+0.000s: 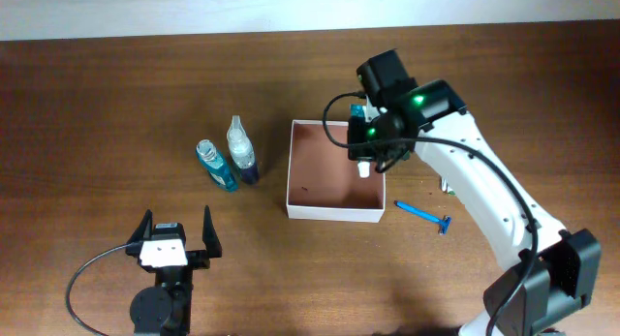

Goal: Pack container
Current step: 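Lift the toothpaste tube and carry it over the box with right gripper, then lower the tube into the box and open the right gripper, then move the right gripper back over the blue razor, then lower the right gripper and grasp the blue razor handle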

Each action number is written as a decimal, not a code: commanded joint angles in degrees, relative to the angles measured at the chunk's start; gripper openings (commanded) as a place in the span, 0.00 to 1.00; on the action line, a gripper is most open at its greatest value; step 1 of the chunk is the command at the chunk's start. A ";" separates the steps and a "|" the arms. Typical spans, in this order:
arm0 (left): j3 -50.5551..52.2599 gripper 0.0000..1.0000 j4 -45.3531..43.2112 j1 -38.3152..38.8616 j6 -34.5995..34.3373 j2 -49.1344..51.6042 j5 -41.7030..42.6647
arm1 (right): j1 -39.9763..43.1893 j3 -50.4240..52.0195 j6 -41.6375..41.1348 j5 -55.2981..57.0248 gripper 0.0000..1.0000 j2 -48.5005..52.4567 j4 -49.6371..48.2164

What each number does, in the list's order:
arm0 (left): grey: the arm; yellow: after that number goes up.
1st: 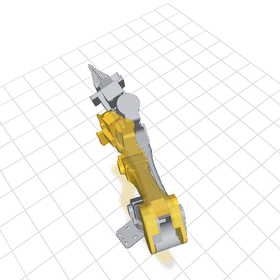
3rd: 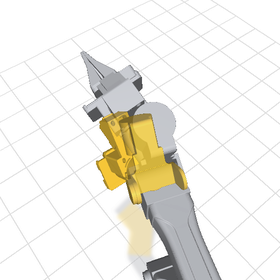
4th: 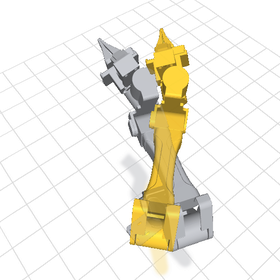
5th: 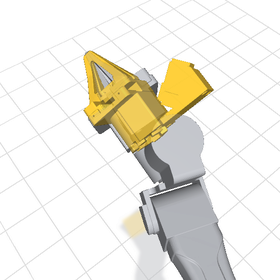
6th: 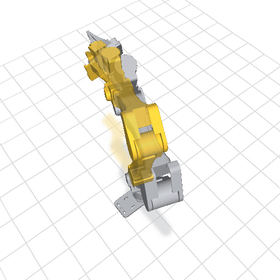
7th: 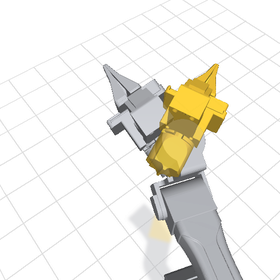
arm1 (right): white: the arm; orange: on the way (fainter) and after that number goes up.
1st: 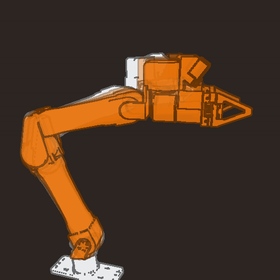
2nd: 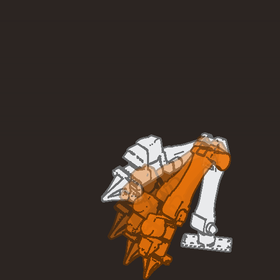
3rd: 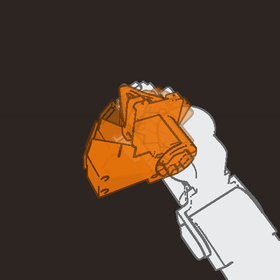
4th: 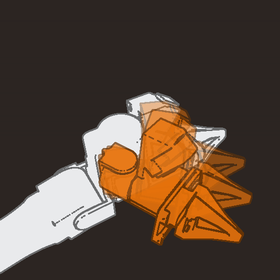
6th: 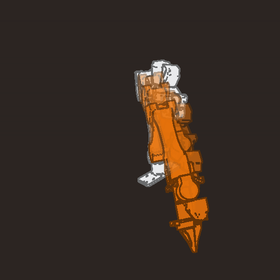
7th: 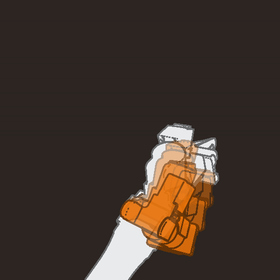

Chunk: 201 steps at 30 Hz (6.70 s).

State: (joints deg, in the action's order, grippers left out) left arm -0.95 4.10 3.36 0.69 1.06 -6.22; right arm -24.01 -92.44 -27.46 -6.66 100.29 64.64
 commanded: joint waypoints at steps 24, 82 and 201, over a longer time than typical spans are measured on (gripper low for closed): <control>0.44 1.00 0.00 0.00 1.11 -0.44 0.59 | -3.02 13.16 -3.54 7.39 0.04 1.53 -12.55; 0.44 0.99 0.00 0.00 1.11 -0.44 0.59 | -2.12 13.18 -2.78 10.43 0.12 5.64 -13.09; 0.44 0.99 0.00 0.00 1.11 -0.44 0.59 | 25.49 25.92 75.67 -2.71 0.52 -2.10 -3.13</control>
State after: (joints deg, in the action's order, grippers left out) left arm -0.95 4.10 3.36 0.69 1.06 -6.22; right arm 1.41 -67.61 45.54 -8.54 98.30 61.25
